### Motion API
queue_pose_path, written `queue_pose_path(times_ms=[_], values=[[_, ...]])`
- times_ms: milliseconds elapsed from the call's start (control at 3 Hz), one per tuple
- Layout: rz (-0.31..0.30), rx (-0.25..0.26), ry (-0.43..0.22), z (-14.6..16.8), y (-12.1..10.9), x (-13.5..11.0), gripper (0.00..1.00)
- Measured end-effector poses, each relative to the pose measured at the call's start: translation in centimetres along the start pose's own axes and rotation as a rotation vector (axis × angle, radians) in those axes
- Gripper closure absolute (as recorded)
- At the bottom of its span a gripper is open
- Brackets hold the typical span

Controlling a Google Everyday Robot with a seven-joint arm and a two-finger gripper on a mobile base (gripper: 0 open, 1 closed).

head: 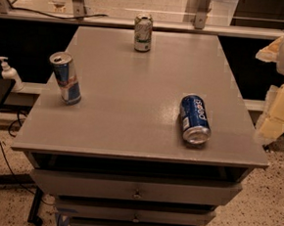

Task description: Move redbull can near 7up can

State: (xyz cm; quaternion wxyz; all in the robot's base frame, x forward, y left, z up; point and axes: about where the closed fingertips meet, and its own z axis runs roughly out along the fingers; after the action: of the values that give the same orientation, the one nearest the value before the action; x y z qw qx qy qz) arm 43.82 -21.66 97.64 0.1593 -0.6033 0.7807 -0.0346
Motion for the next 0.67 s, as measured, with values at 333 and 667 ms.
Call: queue_pose_path(times_ms=[333,667], values=[[0.0,0.0,0.0,0.0,0.0,0.0,0.0],[-0.037,0.002,-0.085,0.7,-0.1,-1.7,0.0]])
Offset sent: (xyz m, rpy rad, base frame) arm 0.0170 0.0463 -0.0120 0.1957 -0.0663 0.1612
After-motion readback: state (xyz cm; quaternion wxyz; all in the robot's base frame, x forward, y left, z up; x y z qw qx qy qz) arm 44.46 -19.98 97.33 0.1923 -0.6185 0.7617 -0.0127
